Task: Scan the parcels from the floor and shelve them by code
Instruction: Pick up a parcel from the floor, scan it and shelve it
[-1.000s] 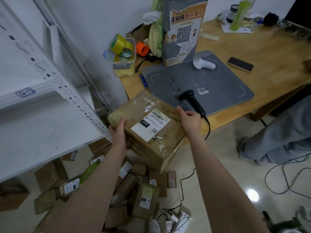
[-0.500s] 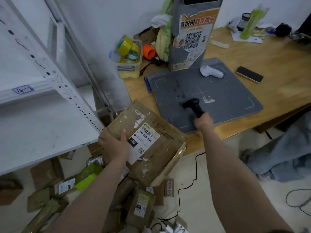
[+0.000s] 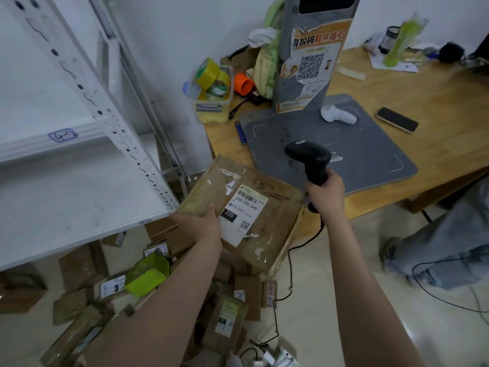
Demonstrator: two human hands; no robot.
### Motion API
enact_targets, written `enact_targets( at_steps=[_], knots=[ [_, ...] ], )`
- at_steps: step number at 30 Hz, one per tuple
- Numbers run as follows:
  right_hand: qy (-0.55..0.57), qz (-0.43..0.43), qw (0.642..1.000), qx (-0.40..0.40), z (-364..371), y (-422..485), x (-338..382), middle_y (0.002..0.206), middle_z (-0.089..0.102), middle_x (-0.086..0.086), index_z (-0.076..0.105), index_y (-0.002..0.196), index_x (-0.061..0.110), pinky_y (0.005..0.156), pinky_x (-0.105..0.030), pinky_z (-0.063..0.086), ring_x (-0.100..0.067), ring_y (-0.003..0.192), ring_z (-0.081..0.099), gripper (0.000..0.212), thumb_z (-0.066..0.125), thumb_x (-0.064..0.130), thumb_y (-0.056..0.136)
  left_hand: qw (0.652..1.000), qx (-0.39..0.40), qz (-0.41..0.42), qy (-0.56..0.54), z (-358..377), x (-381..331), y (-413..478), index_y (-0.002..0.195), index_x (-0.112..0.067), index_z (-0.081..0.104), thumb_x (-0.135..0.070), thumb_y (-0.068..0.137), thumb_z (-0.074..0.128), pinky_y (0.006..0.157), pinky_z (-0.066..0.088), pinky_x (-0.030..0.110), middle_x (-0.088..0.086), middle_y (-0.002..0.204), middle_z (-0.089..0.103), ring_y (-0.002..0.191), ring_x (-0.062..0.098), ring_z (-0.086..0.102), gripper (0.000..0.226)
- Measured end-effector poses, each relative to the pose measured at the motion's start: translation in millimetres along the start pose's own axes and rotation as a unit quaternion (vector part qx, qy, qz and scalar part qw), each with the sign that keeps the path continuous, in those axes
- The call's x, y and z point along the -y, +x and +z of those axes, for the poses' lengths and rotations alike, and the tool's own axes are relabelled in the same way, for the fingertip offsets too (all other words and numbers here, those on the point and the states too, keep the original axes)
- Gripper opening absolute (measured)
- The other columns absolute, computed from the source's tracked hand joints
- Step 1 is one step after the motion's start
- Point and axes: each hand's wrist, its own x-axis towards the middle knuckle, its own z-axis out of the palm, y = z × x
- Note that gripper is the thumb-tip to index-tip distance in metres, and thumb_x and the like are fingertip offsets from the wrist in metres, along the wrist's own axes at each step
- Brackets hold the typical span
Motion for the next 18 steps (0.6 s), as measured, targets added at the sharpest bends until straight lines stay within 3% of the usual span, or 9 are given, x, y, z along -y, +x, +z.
enact_targets(
  at_steps=[3,7,11,15,18],
  knots=[
    [-0.062,-0.028,0.996,0.049,-7,-26,12,0.062,0.054,-0.001,0.053,0.069,0.014,0.056,-0.028,0.036,-0.021,0.061,0.053,0.018,0.068,0.006,0.076,1.0,0.01,0.0,0.015,-4,-4,-12,0.159,-0.015,0.01,-0.013,0.09,0.072,0.115,0.037,0.049,0.014,0.155,0.038,0.139,0.035,0.042,0.093],
    [-0.074,-0.035,0.992,0.093,-20,-58,27,0.059,0.051,0.001,0.049,0.066,0.018,0.054,-0.027,0.034,-0.017,0.057,0.05,0.027,0.07,0.005,0.076,0.999,0.038,0.017,0.025,-7,-10,-17,0.152,-0.016,0.023,-0.007,0.083,0.075,0.104,0.05,0.052,0.017,0.141,0.049,0.127,0.036,0.053,0.087],
    [-0.066,-0.044,0.986,0.147,-23,-85,43,0.058,0.051,-0.001,0.056,0.069,0.006,0.054,-0.027,0.036,-0.016,0.054,0.049,0.018,0.07,0.009,0.078,0.995,0.076,0.016,0.059,-10,-2,-29,0.157,-0.021,0.012,-0.013,0.082,0.077,0.108,0.045,0.052,0.016,0.146,0.045,0.133,0.036,0.048,0.1],
    [-0.095,-0.014,0.981,0.169,-9,-98,48,0.062,0.057,-0.004,0.057,0.07,0.01,0.052,-0.025,0.041,-0.017,0.055,0.054,0.015,0.07,0.013,0.078,0.992,0.116,0.009,0.052,-16,5,-53,0.159,-0.025,0.004,-0.008,0.085,0.075,0.11,0.044,0.049,0.014,0.154,0.037,0.133,0.035,0.047,0.103],
    [-0.122,-0.006,0.976,0.18,5,-98,41,0.073,0.062,-0.009,0.061,0.083,0.008,0.055,-0.027,0.044,-0.02,0.063,0.058,0.008,0.068,0.011,0.079,0.987,0.136,0.019,0.084,-20,11,-61,0.16,-0.023,0.001,-0.005,0.087,0.074,0.108,0.046,0.047,0.015,0.155,0.035,0.133,0.036,0.047,0.104]
  ],
)
